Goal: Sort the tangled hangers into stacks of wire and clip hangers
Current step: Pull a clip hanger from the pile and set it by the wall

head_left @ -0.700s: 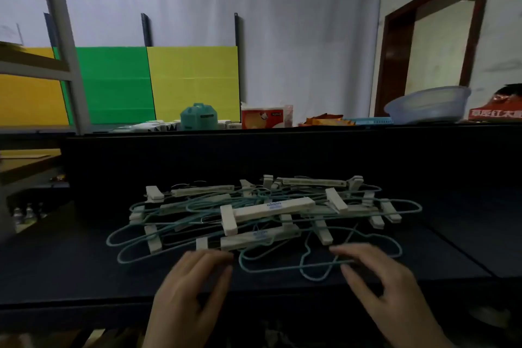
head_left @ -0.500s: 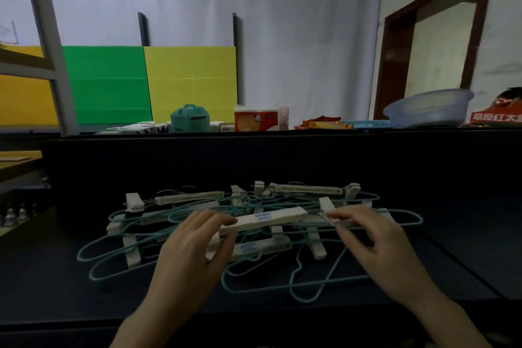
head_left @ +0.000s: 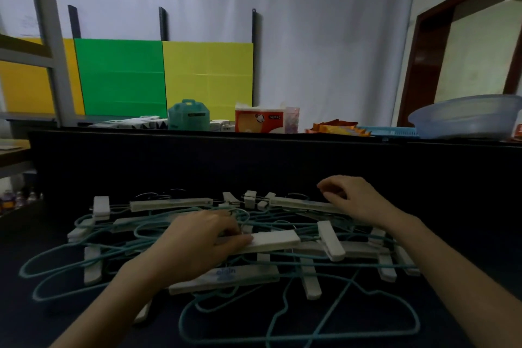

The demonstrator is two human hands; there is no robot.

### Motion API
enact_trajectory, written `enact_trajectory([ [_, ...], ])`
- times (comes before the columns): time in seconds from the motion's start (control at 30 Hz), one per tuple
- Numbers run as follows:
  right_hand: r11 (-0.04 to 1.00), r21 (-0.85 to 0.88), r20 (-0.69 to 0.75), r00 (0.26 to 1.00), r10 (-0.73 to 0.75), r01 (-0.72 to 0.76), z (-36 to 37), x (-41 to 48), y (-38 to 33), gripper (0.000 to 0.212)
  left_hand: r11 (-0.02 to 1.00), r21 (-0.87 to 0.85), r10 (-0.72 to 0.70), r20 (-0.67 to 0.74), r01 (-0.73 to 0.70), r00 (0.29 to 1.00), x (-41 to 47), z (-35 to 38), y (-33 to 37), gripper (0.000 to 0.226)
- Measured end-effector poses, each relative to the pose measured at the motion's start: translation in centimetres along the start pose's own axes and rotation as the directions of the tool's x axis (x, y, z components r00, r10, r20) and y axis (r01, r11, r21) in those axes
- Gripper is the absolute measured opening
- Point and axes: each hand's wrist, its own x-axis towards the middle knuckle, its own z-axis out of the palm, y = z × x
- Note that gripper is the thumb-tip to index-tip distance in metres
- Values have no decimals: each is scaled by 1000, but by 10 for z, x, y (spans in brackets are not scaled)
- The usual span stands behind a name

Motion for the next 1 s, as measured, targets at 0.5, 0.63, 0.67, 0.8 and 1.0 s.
enact_trajectory([
  [0.5,970,-243,351,934,71,18,3,21,-2,29,997,-17,75,76,-74,994,0,-4,-18,45],
  [0.63,979,-204,309,950,38,27,-3,16,-4,31,995,17,103,-4,-103,995,2,-5,-18,43],
  [0.67,981,-194,282,959,26,31,-6,15,-5,31,993,23,116,-22,-115,993,2,-6,-18,44],
  [0.8,979,-201,185,983,6,32,-21,10,-11,30,991,34,129,-62,-127,990,5,-11,-16,41],
  [1.0,963,-270,46,998,33,-19,-40,-11,-15,34,986,86,149,-116,-140,982,8,-13,-15,60],
])
